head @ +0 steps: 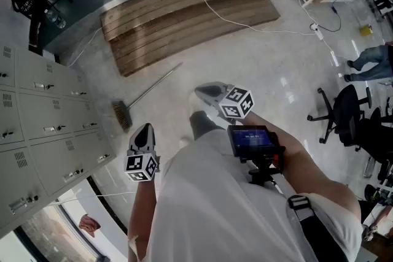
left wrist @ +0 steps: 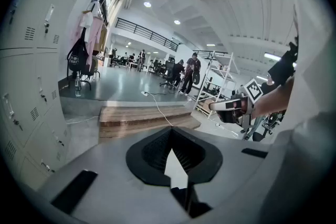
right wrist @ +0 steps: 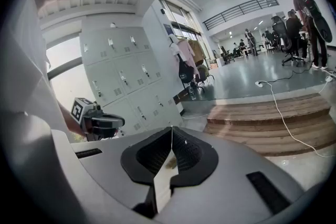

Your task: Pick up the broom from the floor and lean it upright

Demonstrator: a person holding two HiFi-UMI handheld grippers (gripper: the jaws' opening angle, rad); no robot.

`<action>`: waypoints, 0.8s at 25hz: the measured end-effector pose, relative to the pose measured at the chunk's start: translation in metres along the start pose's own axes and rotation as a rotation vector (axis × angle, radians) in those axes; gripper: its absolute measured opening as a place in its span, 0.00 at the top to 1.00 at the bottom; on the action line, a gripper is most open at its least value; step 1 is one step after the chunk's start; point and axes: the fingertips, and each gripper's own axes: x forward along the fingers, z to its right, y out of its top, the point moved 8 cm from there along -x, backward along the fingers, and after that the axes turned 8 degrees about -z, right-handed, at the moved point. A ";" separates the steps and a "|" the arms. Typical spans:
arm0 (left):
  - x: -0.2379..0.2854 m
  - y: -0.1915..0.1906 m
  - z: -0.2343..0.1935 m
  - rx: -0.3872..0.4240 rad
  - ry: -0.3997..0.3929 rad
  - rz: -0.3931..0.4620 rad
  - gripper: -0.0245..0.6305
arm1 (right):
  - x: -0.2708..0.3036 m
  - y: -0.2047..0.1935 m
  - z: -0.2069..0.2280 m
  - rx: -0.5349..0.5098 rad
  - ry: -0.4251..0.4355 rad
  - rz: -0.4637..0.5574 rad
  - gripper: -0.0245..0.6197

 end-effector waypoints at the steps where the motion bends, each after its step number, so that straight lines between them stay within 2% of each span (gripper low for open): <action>1: 0.010 0.006 -0.003 0.001 -0.001 -0.003 0.95 | 0.005 0.005 0.011 0.000 0.006 0.000 0.94; 6: 0.065 0.041 -0.014 -0.009 -0.001 -0.021 0.95 | 0.025 0.038 0.075 -0.011 0.027 -0.004 0.94; 14: 0.129 0.107 -0.035 -0.008 0.056 -0.077 0.95 | 0.049 0.080 0.161 -0.019 0.073 -0.036 0.94; 17: 0.140 0.131 -0.054 0.003 0.081 -0.075 0.95 | 0.068 0.098 0.180 -0.021 0.085 -0.042 0.94; 20: 0.147 0.138 -0.069 -0.007 0.085 -0.097 0.95 | 0.080 0.106 0.187 0.001 0.093 -0.049 0.94</action>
